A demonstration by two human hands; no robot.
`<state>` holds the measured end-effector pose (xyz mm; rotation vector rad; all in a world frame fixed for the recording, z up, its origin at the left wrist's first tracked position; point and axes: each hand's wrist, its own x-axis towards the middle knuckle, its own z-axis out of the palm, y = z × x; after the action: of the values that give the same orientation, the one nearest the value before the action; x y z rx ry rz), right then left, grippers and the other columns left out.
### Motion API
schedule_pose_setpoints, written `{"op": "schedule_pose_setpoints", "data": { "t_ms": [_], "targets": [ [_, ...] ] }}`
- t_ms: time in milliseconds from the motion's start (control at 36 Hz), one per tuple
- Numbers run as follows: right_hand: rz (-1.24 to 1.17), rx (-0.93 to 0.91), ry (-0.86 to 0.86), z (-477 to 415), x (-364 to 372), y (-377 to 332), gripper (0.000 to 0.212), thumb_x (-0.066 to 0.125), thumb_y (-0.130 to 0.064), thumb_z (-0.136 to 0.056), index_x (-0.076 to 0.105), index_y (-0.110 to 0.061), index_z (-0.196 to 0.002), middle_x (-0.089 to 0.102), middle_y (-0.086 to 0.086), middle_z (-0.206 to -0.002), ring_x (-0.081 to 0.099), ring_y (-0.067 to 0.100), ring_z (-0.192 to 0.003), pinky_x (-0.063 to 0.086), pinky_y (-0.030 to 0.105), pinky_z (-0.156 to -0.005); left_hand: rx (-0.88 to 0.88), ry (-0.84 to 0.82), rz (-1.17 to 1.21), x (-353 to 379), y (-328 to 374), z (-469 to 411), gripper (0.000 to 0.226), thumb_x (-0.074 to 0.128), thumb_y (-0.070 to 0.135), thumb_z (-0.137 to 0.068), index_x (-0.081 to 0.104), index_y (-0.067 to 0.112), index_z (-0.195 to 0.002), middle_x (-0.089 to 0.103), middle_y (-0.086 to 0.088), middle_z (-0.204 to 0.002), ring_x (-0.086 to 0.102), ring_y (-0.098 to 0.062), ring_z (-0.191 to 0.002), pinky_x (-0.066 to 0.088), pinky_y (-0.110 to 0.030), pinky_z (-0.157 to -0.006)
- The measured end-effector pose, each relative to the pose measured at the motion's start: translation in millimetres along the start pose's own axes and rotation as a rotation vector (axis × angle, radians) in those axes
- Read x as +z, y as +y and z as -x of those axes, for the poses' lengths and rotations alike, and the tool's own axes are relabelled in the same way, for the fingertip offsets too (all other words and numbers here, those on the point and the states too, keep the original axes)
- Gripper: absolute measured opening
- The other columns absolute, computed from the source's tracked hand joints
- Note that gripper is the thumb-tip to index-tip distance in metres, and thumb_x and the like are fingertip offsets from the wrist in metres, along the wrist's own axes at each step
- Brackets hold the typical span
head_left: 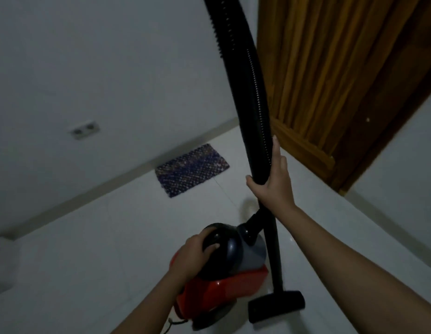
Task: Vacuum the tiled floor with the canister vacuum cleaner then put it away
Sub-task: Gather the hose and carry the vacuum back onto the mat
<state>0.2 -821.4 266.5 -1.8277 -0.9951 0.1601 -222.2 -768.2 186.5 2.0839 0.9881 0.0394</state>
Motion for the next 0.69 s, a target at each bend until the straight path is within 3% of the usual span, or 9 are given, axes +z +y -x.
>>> {"op": "schedule_pose_setpoints", "data": {
  "t_ms": [83,278,444,500,556,694],
  "targets": [
    [-0.06,-0.063,-0.036,-64.0,16.8,-36.0,0.102,0.074,-0.018,-0.077,0.008,-0.018,-0.153,0.043,0.014,-0.129,0.048,0.023,-0.114,0.04,0.028,-0.093,-0.021,0.073,0.049,-53.6,16.7,-27.1,0.045,0.06,0.023,-0.089,0.05,0.03,-0.132,0.061,0.009,-0.126,0.057,-0.01,-0.116,0.044,-0.023,-0.1],
    [-0.098,-0.154,-0.112,-203.6,90.3,-65.6,0.102,0.075,-0.016,-0.077,0.008,-0.021,-0.154,0.041,0.011,-0.132,0.04,0.006,-0.109,0.037,0.023,-0.09,-0.119,0.184,0.122,-156.0,9.7,-138.0,0.045,0.067,0.023,-0.085,0.055,0.026,-0.129,0.056,0.014,-0.12,0.052,-0.005,-0.11,0.04,-0.018,-0.089],
    [-0.16,-0.192,-0.18,-316.5,170.2,-55.7,0.102,0.075,-0.014,-0.078,0.007,-0.021,-0.154,0.039,0.005,-0.133,0.036,0.001,-0.111,0.036,0.016,-0.091,-0.183,0.268,0.186,-218.3,-18.8,-244.8,0.048,0.073,0.019,-0.079,0.06,0.021,-0.126,0.064,-0.001,-0.124,0.059,-0.018,-0.115,0.045,-0.032,-0.1],
    [-0.202,-0.212,-0.206,-353.6,196.5,-46.7,0.102,0.075,-0.012,-0.078,0.007,-0.019,-0.153,0.036,-0.004,-0.127,0.031,-0.009,-0.109,0.029,-0.002,-0.088,-0.217,0.287,0.202,-237.4,-27.3,-279.2,0.05,0.074,0.016,-0.079,0.06,0.017,-0.127,0.063,-0.003,-0.124,0.057,-0.015,-0.114,0.044,-0.028,-0.099],
    [-0.238,-0.216,-0.225,-391.0,223.9,-36.3,0.1,0.075,-0.011,-0.078,0.008,-0.018,-0.152,0.03,-0.008,-0.126,0.026,-0.017,-0.109,0.021,-0.012,-0.085,-0.251,0.291,0.202,-254.8,-36.8,-314.8,0.051,0.073,0.013,-0.08,0.058,0.014,-0.128,0.061,-0.003,-0.126,0.054,-0.011,-0.112,0.039,-0.02,-0.094],
    [-0.316,-0.186,-0.273,-481.7,295.3,-8.2,0.101,0.076,-0.01,-0.077,0.009,-0.017,-0.152,0.026,-0.015,-0.138,0.024,-0.012,-0.123,0.018,-0.009,-0.095,-0.32,0.304,0.229,-290.3,-52.6,-406.2,0.052,0.071,0.01,-0.081,0.055,0.012,-0.131,0.058,-0.006,-0.131,0.048,-0.007,-0.108,0.032,-0.011,-0.084]
  ]
}}
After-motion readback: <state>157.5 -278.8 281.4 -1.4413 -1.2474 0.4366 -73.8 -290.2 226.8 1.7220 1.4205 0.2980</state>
